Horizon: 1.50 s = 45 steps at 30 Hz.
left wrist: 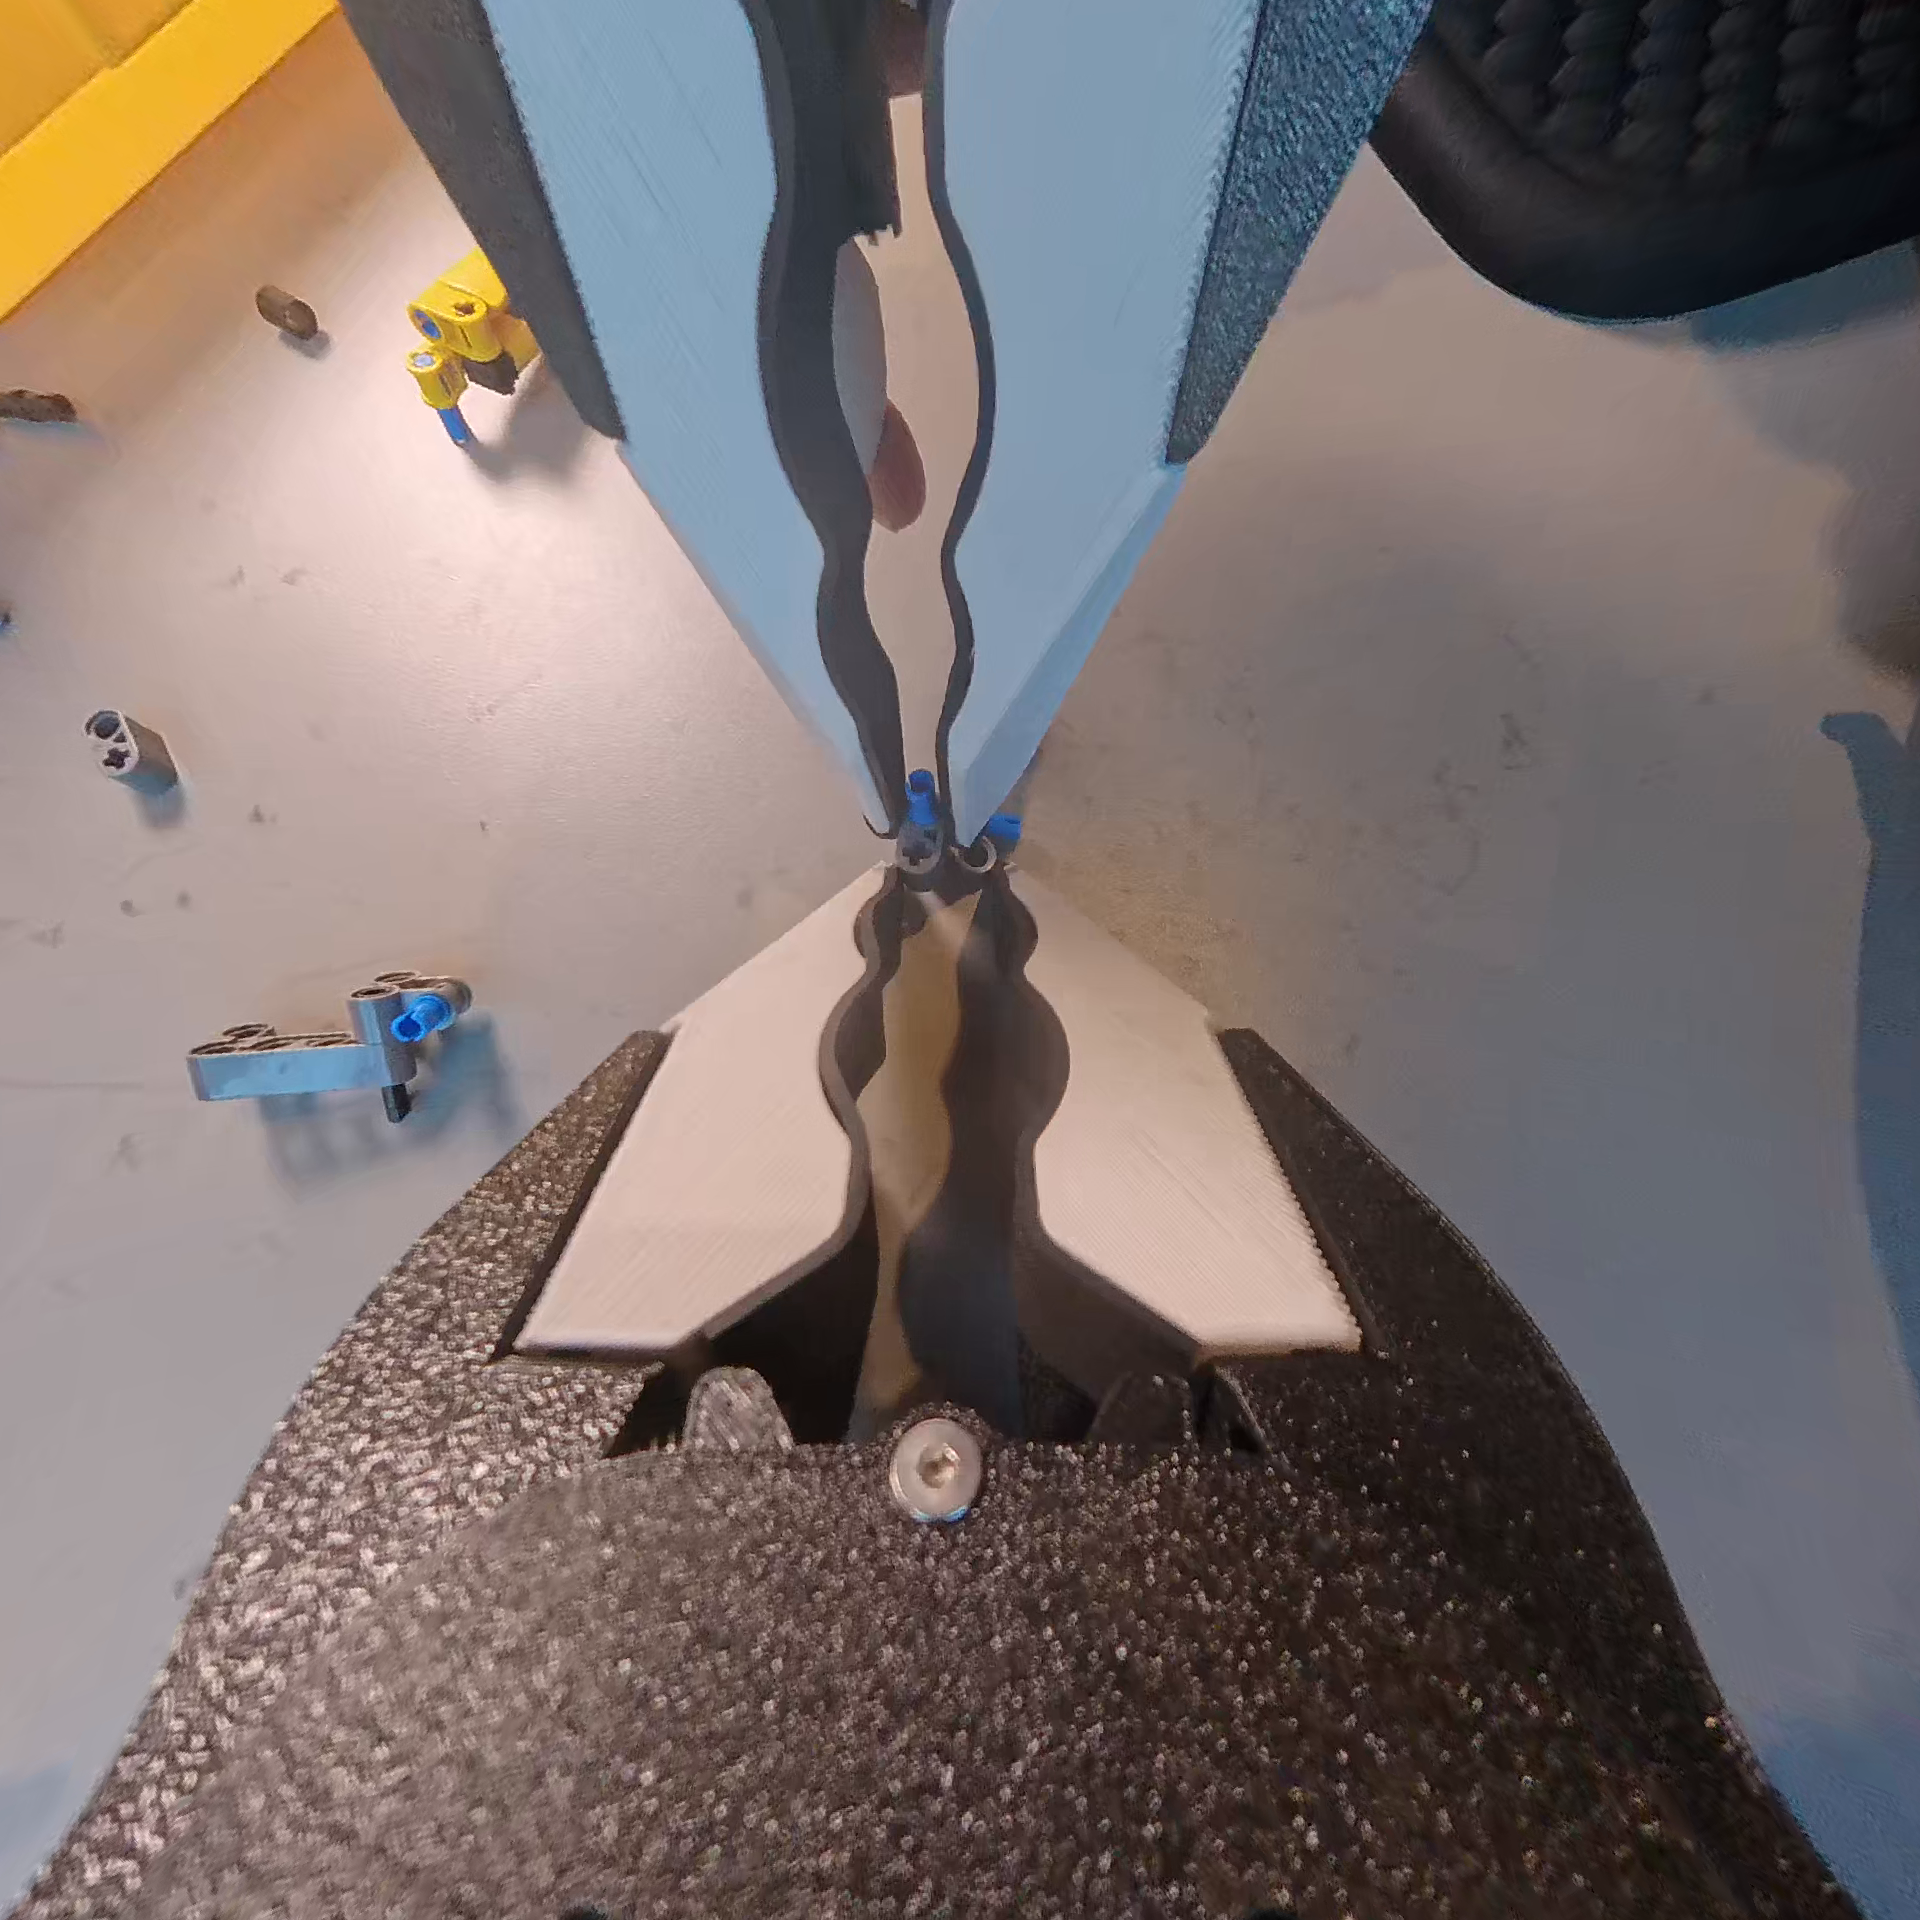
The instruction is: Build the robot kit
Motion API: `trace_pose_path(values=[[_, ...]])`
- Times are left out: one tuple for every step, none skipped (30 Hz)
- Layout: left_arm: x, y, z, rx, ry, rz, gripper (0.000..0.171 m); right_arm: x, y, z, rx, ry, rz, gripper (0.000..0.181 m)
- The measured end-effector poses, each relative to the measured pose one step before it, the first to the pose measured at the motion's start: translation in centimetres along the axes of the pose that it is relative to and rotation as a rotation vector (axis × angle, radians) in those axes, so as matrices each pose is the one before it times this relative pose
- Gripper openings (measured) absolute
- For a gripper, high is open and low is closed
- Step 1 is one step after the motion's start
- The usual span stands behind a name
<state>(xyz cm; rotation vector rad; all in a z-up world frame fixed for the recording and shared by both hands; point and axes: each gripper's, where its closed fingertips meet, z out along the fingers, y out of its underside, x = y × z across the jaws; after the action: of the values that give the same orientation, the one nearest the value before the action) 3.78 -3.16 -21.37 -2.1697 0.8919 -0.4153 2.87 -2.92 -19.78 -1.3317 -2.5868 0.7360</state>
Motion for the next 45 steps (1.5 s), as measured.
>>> trace_pose_path(values=[[0.019,-0.008,-0.006,0.00007,0.0015,0.0003,0.016,0.012,0.025,-0.004,0.014,-0.0032,0.0075,0.007],[0.014,-0.016,0.016,0.00012,0.0015,-0.0002,0.016,0.007,0.036,-0.013,0.0115,0.0003,0.0036,0.007],[-0.004,-0.016,0.016,0.00009,0.0013,0.0001,0.016,0.019,0.104,-0.015,0.0028,0.0069,-0.0067,0.007],[0.014,-0.032,0.02,0.00005,0.0021,0.0011,0.016,0.011,0.26,-0.036,-0.0125,0.0099,-0.0123,0.007],[0.002,-0.017,0.02,-0.00013,0.0016,0.0008,0.016,-0.002,0.137,0.005,-0.0087,0.0099,-0.0091,0.007],[-0.009,-0.015,0.019,-0.00029,0.0006,0.0004,0.016,0.029,0.015,0.02,-0.0055,0.0113,-0.0066,0.006],[-0.024,-0.007,0.012,-0.00049,-0.0007,0.0011,0.015,0.066,-0.056,0.02,-0.0038,0.013,-0.0103,0.006],[-0.078,0.001,0.002,-0.00045,-0.0045,0.0012,0.014,0.031,-0.052,0.018,-0.0086,0.0089,-0.0147,0.007],[-0.061,-0.003,0.004,-0.00012,-0.0027,0.0002,0.014,0.005,-0.031,-0.01,-0.01,0.0034,-0.0104,0.006],[-0.015,-0.004,0.005,-0.00005,0.0003,-0.0001,0.014,0.004,0.005,0.0,-0.0085,-0.0012,-0.0031,0.007],[-0.016,-0.007,-0.007,-0.00003,0.0001,0.0004,0.014,0.004,-0.019,-0.001,-0.0069,-0.0025,-0.0006,0.007],[0.005,0.0,0.0,-0.00001,-0.001,0.0013,0.014,-0.002,0.009,-0.004,-0.0081,-0.0002,-0.005,0.007],[-0.005,-0.005,0.006,0.0,-0.0015,0.0028,0.014,-0.009,-0.004,-0.009,-0.0116,0.0023,-0.0081,0.006],[-0.006,-0.017,0.004,0.00002,-0.001,0.003,0.014,-0.002,0.005,-0.007,-0.015,0.0044,-0.0125,0.006],[0.0,-0.006,0.006,0.00006,0.0003,0.0017,0.014,0.003,0.019,-0.001,-0.0197,0.0047,-0.0138,0.006],[-0.004,-0.017,0.004,-0.00001,0.0013,0.0011,0.014,0.008,0.001,-0.007,-0.0232,0.0068,-0.0207,0.006],[-0.004,-0.009,0.01,0.0,0.0019,0.0004,0.014,-0.001,-0.021,0.001,-0.0277,0.0082,-0.0255,0.006],[-0.001,-0.013,-0.004,0.00041,0.0025,-0.001,0.014,-0.002,-0.035,-0.004,-0.0288,0.0072,-0.0254,0.006],[0.031,-0.069,-0.004,0.00593,0.0038,0.0012,0.013,-0.03,-0.181,-0.06,-0.0133,-0.0007,-0.0146,0.006],[0.011,-0.031,0.011,0.00257,0.0044,-0.0039,0.014,-0.041,-0.304,-0.117,0.0051,-0.0155,0.009,0.005],[-0.067,-0.046,-0.014,0.0035,0.003,-0.0105,0.014,0.173,-0.151,-0.09,-0.0025,-0.0029,0.0114,0.005],[-0.097,-0.053,-0.051,0.00484,0.0026,-0.011,0.014,0.105,-0.015,-0.101,-0.0079,-0.0044,0.0064,0.005],[-0.029,0.0,-0.049,0.00144,0.0028,-0.0063,0.014,-0.022,0.026,-0.053,-0.006,-0.0082,-0.0002,0.005],[-0.041,0.141,-0.033,-0.00618,-0.0004,-0.0013,0.015,-0.027,0.17,0.006,-0.009,-0.0035,-0.0003,0.005],[-0.03,0.134,-0.064,-0.00501,-0.0008,-0.0005,0.015,0.045,0.245,0.033,-0.01,0.0029,0.0013,0.006],[-0.006,-0.004,-0.119,0.00385,-0.0011,-0.0029,0.015,0.03,0.338,0.082,-0.0122,0.0022,-0.0002,0.006],[0.033,-0.111,-0.171,0.01141,0.0013,-0.0023,0.014,0.023,0.153,0.08,0.0029,0.0023,0.0036,0.006],[0.082,-0.177,-0.206,0.01495,0.0032,0.0001,0.014,-0.138,-0.058,0.022,0.0161,-0.0124,0.0152,0.006],[0.036,-0.148,-0.197,0.01144,0.0006,0.0005,0.014,-0.104,-0.106,-0.037,0.0177,-0.0113,0.0149,0.006],[-0.06,-0.069,-0.195,0.00442,-0.0042,0.0014,0.014,0.045,-0.026,-0.054,0.0094,0.0003,0.0072,0.006],[-0.088,-0.109,-0.206,0.00557,-0.0063,0.0033,0.014,0.092,-0.039,-0.052,0.009,0.0046,0.0001,0.006],[-0.014,-0.23,-0.211,0.01409,-0.0015,0.0033,0.014,-0.04,-0.06,-0.038,0.0073,-0.003,0.0043,0.006],[0.034,-0.314,-0.183,0.01761,0.0024,-0.001,0.013,-0.12,-0.132,-0.04,0.0099,-0.0063,0.0028,0.006],[0.072,-0.251,-0.124,0.01338,0.005,-0.0023,0.006,-0.052,-0.18,-0.051,0.012,-0.0029,0.0027,0.007],[0.01,-0.13,-0.057,0.0068,0.0015,0.0012,0.006,-0.006,-0.138,-0.072,0.0085,0.0005,-0.0002,0.007],[-0.05,-0.008,-0.006,0.0,-0.0027,0.0039,0.006,0.066,-0.017,-0.062,0.0042,0.005,-0.0029,0.007],[-0.022,0.055,-0.013,-0.00102,0.0001,0.0013,0.006,0.011,-0.038,-0.041,0.0066,-0.0006,0.004,0.007],[0.063,0.089,-0.006,-0.00151,0.0073,-0.0038,0.006,-0.079,-0.032,-0.032,0.0073,-0.0056,0.0051,0.007],[0.054,0.229,-0.018,-0.00813,0.0069,-0.0037,0.006,-0.049,0.0,-0.027,0.0048,-0.0023,0.0032,0.007],[-0.012,0.305,-0.053,-0.01051,0.0006,0.003,0.007,-0.004,0.03,-0.053,0.0025,0.0013,0.0,0.007],[-0.048,0.278,-0.158,-0.00638,-0.0032,0.0074,0.007,0.026,0.027,-0.061,0.0038,0.0038,-0.0001,0.007],[-0.051,0.214,-0.293,-0.00165,-0.0019,0.0045,0.007,0.031,-0.023,-0.09,0.0086,0.0033,0.0024,0.007],[-0.052,0.192,-0.36,-0.00233,0.0015,-0.0022,0.007,0.004,-0.114,-0.113,0.0155,0.0015,0.0063,0.007],[-0.028,0.257,-0.394,-0.00852,0.0035,-0.0068,0.008,0.01,-0.109,-0.118,0.0179,0.0013,0.0087,0.007],[-0.069,0.345,-0.391,-0.01453,0.0015,-0.0061,0.01,0.018,-0.067,-0.098,0.0163,0.0012,0.0069,0.007]])
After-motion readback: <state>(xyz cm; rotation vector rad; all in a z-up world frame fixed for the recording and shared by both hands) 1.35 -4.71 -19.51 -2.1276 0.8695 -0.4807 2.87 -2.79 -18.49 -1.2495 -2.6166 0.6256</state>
